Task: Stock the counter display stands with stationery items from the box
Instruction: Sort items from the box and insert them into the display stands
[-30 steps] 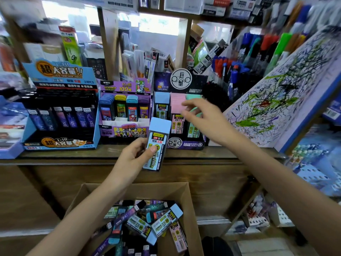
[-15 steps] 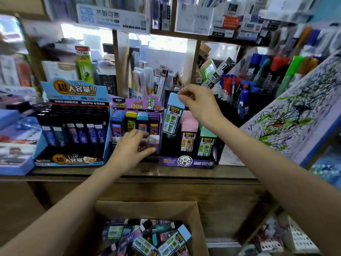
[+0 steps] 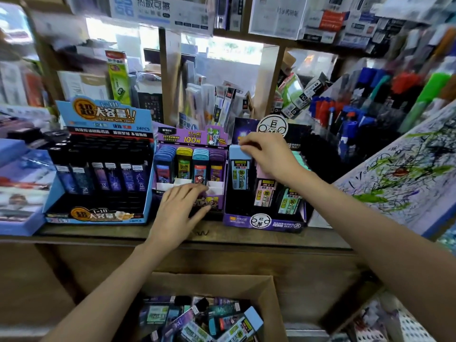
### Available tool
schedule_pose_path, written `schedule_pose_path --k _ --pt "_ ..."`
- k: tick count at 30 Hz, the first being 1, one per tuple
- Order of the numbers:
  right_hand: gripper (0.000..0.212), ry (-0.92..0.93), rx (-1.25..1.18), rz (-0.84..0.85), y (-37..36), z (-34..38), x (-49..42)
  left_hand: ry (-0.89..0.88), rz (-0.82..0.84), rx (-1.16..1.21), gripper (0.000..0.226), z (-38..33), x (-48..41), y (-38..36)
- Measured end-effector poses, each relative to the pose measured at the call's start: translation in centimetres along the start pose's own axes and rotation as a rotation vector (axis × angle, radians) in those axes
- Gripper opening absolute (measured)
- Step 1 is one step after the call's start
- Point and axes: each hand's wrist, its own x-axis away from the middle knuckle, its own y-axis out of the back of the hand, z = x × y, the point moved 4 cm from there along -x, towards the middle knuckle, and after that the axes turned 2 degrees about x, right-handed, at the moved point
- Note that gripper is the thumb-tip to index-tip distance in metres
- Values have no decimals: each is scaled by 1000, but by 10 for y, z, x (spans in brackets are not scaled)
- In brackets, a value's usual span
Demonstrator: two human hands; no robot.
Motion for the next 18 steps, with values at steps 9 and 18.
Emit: schedule_pose_path --k 9,18 --pt "16 -35 143 75 -12 -7 -4 1 -13 39 39 -3 2 3" --pt "30 20 266 153 0 4 6 -15 39 106 38 -10 6 33"
